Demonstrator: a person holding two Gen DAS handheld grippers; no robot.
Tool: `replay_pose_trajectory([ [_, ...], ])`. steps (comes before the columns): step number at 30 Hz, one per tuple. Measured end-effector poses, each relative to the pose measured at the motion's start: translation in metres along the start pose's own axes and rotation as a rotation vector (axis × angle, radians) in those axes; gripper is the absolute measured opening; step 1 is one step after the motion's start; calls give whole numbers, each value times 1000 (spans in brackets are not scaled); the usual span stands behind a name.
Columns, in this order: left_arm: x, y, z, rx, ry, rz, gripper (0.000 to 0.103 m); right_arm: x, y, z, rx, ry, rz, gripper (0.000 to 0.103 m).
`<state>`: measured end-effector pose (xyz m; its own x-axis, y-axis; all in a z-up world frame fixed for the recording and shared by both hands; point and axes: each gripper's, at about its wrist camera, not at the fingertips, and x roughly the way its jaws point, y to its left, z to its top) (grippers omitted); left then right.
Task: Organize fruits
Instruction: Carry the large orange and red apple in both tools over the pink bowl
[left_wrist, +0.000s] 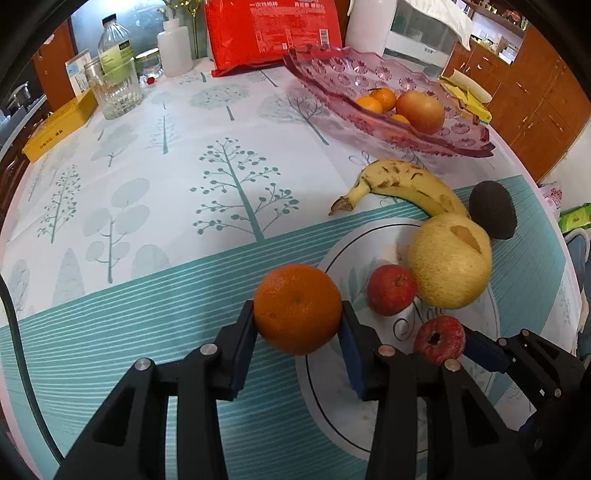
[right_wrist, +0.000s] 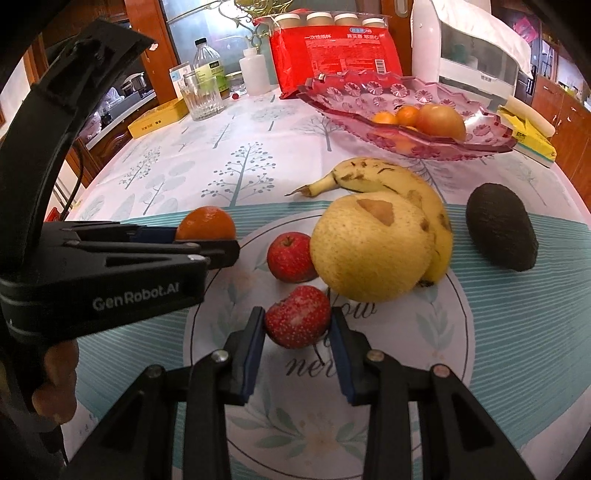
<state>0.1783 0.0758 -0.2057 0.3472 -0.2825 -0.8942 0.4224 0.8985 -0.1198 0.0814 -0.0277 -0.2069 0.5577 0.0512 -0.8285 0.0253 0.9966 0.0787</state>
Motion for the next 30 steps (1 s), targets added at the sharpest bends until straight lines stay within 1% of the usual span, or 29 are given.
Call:
replay_pose_trajectory([
  [3, -13, -3, 0, 6, -18, 11, 41, -8, -2, 0, 0, 3, -12, 35],
  [8, -36, -11, 3, 6, -50, 8, 41, -27, -8, 3, 14, -6, -18, 35],
  [14, -63, -24, 11, 17, -83, 11, 41, -59, -14, 11, 11, -41, -36, 35],
  [19, -90, -40, 24, 30, -123, 18, 41, -82, -22, 21, 2, -71, -70, 35],
  [25, -119, -53, 45, 29, -160, 39, 41, -108, -44, 50, -7, -97, -136, 35],
  [28, -131, -58, 63, 19, -182, 48, 41, -126, -62, 74, -20, -114, -147, 35],
  [30, -139, -62, 77, 12, -206, 51, 41, -139, -73, 91, -42, -136, -170, 35],
])
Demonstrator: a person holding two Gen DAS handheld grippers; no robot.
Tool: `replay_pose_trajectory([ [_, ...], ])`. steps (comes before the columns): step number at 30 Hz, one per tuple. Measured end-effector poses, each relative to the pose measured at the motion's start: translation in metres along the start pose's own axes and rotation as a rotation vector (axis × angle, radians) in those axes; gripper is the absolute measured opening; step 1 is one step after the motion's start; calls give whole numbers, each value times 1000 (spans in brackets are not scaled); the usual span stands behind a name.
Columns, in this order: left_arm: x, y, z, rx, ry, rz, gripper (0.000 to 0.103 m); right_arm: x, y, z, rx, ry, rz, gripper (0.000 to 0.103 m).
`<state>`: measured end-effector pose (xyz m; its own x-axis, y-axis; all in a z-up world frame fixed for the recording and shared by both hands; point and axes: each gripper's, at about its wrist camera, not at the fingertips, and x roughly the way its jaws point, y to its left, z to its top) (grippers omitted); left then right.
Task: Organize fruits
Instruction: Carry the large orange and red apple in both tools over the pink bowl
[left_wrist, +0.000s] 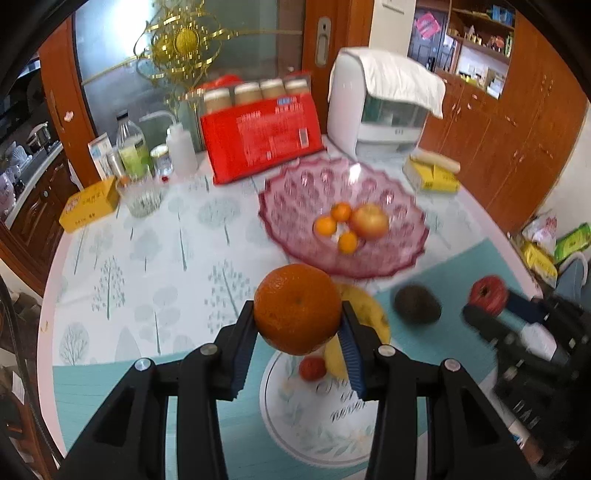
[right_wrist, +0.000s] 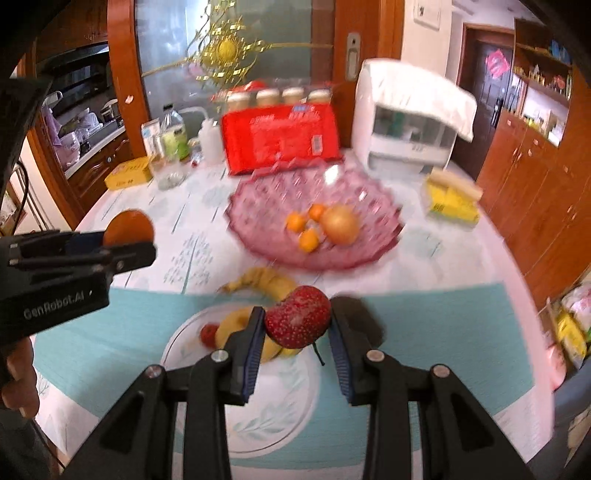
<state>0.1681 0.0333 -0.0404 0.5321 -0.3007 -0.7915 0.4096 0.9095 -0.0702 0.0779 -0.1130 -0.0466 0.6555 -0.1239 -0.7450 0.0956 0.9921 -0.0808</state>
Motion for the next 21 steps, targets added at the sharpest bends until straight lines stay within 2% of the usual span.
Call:
replay_pose_trajectory([
  [6, -4, -12, 42, 7, -41, 43, 41, -15, -42, 66, -47, -59, -34, 35],
  [11, 4, -19, 78, -11, -51, 74, 41, -7, -68, 114, -84, -85, -33, 35],
  [14, 14, -20, 97, -24, -51, 93, 41, 15, -81, 143, -86, -61, -14, 35],
  [21, 65, -24, 134, -52, -27, 171, 41, 88, -83, 177, -116, 16, 41, 35],
])
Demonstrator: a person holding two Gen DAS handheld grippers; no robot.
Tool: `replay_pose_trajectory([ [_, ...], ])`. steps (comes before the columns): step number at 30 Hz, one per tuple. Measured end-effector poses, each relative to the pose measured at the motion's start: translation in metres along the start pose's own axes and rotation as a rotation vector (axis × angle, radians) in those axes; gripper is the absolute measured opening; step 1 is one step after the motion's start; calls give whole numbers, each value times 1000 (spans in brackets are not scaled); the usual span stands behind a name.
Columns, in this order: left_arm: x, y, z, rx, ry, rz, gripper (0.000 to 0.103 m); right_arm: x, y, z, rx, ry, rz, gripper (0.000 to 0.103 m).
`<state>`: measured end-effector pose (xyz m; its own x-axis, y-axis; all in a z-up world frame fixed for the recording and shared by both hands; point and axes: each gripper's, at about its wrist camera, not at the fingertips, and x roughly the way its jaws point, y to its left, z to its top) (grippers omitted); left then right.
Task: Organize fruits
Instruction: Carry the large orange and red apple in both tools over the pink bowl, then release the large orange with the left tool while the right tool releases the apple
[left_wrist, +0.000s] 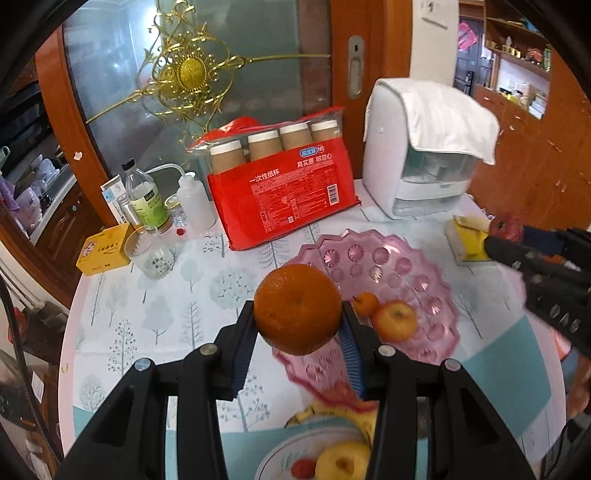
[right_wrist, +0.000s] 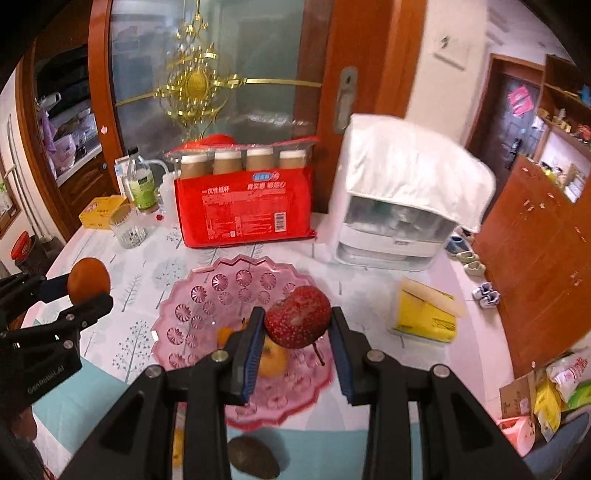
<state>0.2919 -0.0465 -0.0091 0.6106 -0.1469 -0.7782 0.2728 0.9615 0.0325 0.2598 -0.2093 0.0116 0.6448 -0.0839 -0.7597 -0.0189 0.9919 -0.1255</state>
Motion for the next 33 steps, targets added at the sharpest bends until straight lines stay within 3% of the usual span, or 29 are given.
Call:
replay_pose_trajectory([
  [5, 53, -12, 4, -16, 71, 29, 42, 63, 8, -2, -34, 81, 26, 35],
  [12, 123, -30, -19, -36, 202, 28, 42, 144, 8, -26, -16, 194, 60, 35],
  [20, 164, -42, -37, -34, 275, 30, 42, 182, 7, -37, -11, 222, 82, 35],
  [27, 175, -41, -44, -43, 312, 31, 44, 192, 16, -42, -53, 217, 74, 35],
  [31, 170, -38, -46, -48, 293, 42, 67, 188, 22, -43, -68, 213, 87, 36],
  [33, 163, -37, -46, -41, 269, 60, 71, 183, 25, -43, -83, 198, 80, 36],
])
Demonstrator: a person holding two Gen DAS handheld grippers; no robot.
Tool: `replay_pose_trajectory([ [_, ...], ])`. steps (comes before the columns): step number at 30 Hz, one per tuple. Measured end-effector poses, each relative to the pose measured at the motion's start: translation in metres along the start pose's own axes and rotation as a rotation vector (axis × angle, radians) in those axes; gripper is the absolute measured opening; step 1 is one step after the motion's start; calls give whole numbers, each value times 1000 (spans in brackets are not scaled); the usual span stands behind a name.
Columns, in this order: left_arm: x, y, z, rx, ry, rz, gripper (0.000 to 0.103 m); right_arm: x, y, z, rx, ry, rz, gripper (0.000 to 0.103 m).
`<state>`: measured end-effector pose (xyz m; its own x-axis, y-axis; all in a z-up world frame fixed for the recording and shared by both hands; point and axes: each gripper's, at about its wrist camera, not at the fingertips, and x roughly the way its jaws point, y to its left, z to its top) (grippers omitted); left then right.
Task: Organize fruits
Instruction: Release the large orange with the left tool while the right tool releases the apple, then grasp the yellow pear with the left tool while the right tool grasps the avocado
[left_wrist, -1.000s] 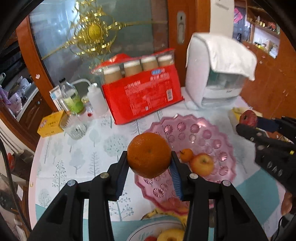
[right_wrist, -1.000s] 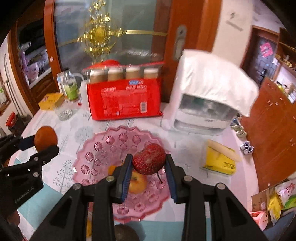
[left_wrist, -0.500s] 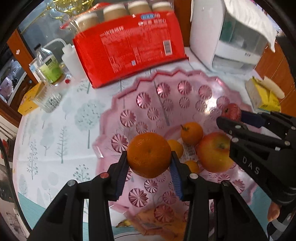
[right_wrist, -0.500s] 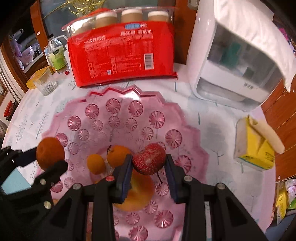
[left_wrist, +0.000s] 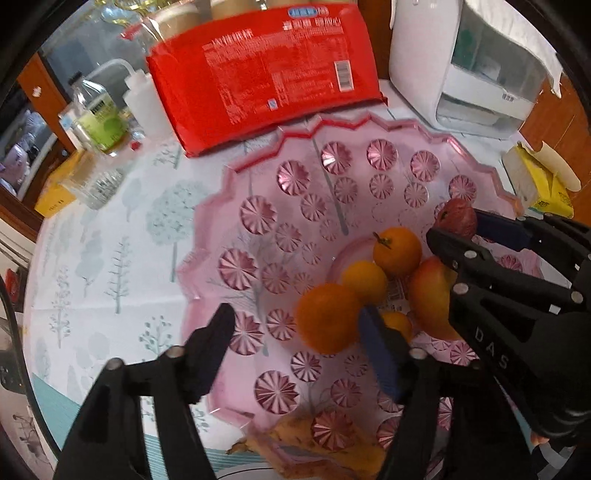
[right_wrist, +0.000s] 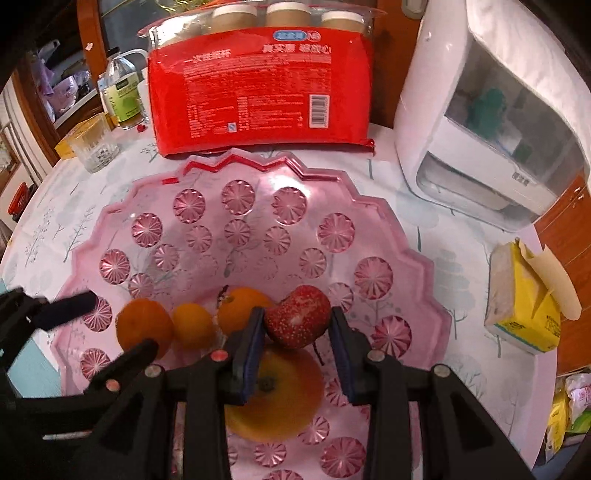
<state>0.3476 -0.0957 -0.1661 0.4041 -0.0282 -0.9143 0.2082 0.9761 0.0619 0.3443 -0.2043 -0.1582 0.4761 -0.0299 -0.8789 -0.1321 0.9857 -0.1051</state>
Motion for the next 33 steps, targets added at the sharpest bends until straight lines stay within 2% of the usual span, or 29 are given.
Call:
replay_pose_trajectory([
  [17, -59, 24, -24, -52, -51, -4, 72, -67, 9, -11, 45, -99, 36, 37],
  [22, -88, 32, -41, -64, -72, 17, 72, -100, 15, -19, 55, -135, 50, 37],
  [27, -126, 41, -63, -76, -109, -1, 72, -139, 21, -32, 51, -172, 48, 37],
  [33, -168, 49, -90, -70, -156, -29, 72, -193, 29, -59, 35, -212, -11, 36],
])
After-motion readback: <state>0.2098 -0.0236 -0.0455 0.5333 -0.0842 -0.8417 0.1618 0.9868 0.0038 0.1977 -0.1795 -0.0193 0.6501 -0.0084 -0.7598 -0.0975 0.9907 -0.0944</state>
